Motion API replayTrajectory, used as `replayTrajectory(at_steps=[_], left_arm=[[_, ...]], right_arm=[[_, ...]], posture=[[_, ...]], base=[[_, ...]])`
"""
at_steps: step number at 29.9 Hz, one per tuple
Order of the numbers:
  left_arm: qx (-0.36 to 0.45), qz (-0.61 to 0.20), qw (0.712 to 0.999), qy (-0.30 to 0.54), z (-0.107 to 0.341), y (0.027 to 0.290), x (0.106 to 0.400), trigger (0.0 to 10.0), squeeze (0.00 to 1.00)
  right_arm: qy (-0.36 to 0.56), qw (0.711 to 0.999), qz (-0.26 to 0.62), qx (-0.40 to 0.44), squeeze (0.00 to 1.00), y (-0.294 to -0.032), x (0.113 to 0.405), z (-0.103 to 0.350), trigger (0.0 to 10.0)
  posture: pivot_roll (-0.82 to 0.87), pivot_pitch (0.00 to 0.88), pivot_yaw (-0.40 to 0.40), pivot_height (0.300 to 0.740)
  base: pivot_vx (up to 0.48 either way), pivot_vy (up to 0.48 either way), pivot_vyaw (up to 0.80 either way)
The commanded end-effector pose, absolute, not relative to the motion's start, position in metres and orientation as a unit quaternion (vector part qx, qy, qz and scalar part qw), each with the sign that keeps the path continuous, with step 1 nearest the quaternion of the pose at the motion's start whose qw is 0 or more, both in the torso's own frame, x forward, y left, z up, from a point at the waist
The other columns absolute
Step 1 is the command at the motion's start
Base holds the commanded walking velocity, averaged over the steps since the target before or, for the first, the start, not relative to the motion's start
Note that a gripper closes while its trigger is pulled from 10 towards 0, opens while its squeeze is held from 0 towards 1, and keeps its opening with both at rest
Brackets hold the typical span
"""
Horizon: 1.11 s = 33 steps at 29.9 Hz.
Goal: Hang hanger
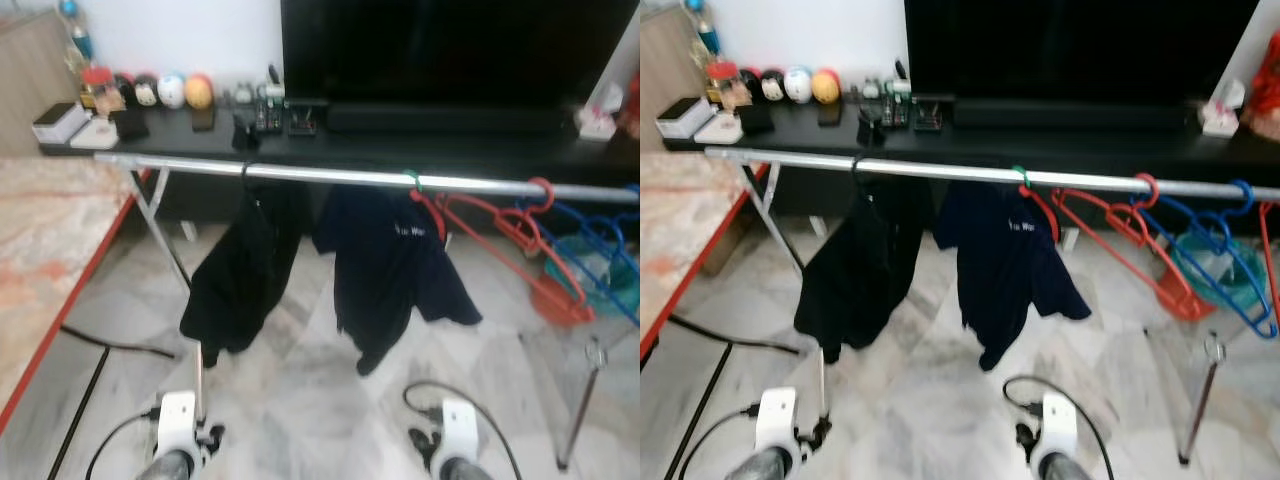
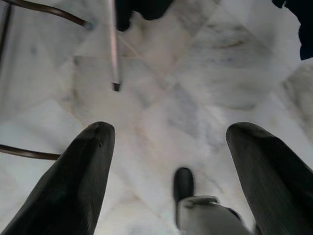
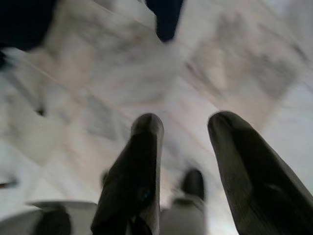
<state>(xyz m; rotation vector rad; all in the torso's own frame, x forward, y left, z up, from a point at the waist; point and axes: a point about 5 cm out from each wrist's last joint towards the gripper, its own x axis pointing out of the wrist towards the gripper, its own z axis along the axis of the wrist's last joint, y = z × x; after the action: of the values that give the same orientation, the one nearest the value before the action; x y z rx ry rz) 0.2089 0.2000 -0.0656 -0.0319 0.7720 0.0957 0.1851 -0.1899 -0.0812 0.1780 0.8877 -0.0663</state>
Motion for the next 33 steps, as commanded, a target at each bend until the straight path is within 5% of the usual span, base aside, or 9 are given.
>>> replayTrajectory(at_steps=[1, 33], left_arm=[[-0.014, 0.052, 0.920, 0.387, -0.0689, 0.2035, 0.2026, 10.0, 0.00], [-0.006, 0.047, 0.920, 0.388, -0.0703, 0.2022, 0.1998, 10.0, 0.00]], right_arm=[[0.433, 0.896, -0.031, 0.090, 0.00, -0.1875, 0.1825, -0.0829, 10.0], [0.440, 0.893, -0.027, 0.089, 0.00, -0.1856, 0.1775, -0.0855, 10.0]], posture=[[-0.07, 0.000, -0.008, 0.740], [-0.07, 0.000, -0.007, 0.740]], base=[[0.000, 0.000, 0.00], [0.000, -0.291, 0.00]])
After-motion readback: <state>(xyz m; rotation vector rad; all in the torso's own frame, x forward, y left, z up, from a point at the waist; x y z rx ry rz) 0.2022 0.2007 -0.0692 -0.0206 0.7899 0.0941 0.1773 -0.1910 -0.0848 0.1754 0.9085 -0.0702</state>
